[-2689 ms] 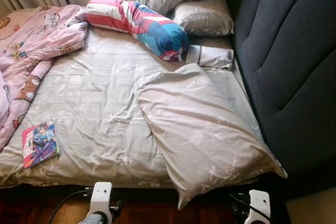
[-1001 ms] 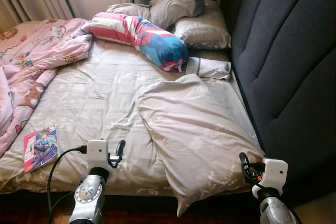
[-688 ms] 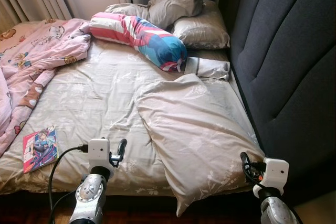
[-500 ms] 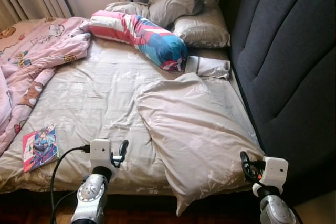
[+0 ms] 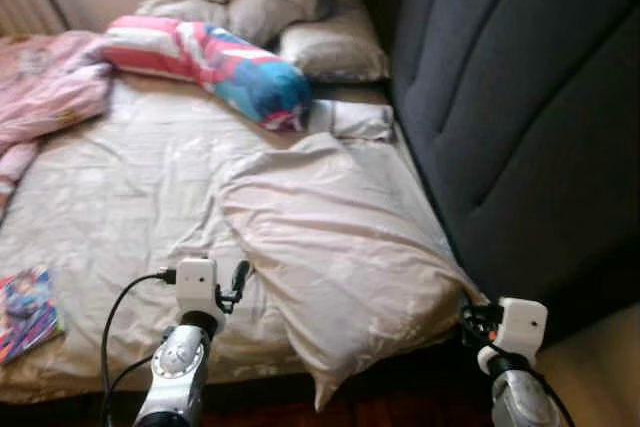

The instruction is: Clean up the room

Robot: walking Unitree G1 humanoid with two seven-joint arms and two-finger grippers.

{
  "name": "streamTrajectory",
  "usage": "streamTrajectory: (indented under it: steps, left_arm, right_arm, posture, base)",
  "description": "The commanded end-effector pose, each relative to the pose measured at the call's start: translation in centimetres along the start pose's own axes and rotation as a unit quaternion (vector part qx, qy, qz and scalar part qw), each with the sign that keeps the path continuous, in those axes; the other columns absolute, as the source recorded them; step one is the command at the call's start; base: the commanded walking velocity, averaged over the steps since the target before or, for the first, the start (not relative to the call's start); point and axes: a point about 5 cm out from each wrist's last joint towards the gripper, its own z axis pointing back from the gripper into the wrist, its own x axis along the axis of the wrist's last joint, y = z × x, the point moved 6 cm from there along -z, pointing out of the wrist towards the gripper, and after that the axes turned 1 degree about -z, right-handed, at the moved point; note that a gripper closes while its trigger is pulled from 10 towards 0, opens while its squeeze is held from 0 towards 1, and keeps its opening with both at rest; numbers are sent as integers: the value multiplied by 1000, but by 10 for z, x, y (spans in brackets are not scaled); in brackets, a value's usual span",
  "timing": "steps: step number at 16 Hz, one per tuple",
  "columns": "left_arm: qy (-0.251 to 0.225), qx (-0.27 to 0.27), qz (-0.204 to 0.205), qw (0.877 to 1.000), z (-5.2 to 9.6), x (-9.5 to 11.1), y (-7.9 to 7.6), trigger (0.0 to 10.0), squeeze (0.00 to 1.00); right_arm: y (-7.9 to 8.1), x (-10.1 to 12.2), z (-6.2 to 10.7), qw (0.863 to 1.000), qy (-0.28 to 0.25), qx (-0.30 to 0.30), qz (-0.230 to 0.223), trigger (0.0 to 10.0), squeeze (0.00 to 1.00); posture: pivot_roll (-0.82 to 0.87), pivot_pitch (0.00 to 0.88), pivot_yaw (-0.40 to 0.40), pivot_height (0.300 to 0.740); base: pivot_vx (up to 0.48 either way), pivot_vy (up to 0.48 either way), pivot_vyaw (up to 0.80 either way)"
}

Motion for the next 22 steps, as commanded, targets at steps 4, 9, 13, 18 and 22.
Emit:
streamTrajectory:
  steps: [4,9,13,18,22]
  left_arm:
    - [9,10,10,1000,2,-4,4,10000,0]
    - [9,10,12,1000,2,-4,3,10000,0]
    - [13,8,18,1000,1,-5,1,10000,0]
    - [27,8,25,999,1,-10,1,10000,0]
    - [53,0,32,998,0,-19,2,10000,0]
  right_arm:
    - [1,-2,0,1000,6,3,-1,10000,0]
    - [4,-3,-1,1000,9,9,3,10000,0]
    - [12,-8,-2,999,29,43,3,10000,0]
    - [21,-14,-6,994,63,86,21,10000,0]
    - [24,-13,-11,993,70,90,35,10000,0]
  posture:
    - [-52,150,6,740]
    - [-50,152,5,740]
    - [-52,155,4,740]
    - [-47,160,6,740]
    - [-49,162,12,740]
  base:
    - [0,-286,0]
    - [0,-218,0]
    - [0,0,0]
    - [0,0,0]
    - [0,0,0]
